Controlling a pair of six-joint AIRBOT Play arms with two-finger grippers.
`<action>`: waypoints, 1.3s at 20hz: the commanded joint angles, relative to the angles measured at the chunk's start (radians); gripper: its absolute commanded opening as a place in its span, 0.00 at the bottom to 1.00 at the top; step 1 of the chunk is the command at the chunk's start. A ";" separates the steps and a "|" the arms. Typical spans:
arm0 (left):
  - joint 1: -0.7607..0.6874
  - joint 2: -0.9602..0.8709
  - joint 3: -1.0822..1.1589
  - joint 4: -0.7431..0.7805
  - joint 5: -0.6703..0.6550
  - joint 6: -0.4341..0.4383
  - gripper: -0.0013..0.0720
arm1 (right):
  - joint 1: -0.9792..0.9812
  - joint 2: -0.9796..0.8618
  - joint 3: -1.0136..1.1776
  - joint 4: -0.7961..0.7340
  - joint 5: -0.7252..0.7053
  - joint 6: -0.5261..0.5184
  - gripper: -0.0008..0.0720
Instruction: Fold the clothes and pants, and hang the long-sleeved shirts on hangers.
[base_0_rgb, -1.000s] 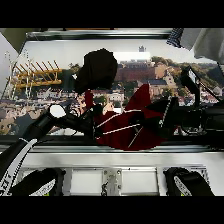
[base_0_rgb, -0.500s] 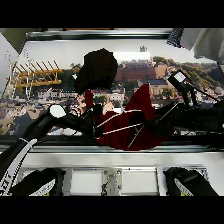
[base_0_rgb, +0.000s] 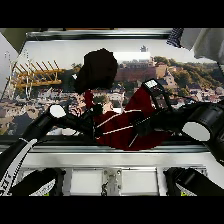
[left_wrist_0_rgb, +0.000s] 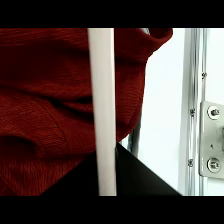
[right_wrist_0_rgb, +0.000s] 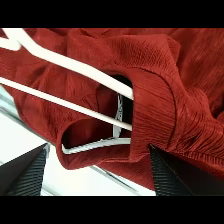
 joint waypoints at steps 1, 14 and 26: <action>0.000 -0.001 0.001 0.000 0.000 0.000 0.04 | 0.020 -0.013 0.001 -0.036 0.003 0.000 1.00; 0.000 -0.001 0.001 0.000 0.000 0.000 0.04 | 0.020 -0.030 0.001 -0.213 0.034 0.212 0.98; 0.000 -0.001 0.001 0.000 -0.003 0.000 0.04 | 0.023 -0.047 0.004 -0.079 -0.032 0.281 0.05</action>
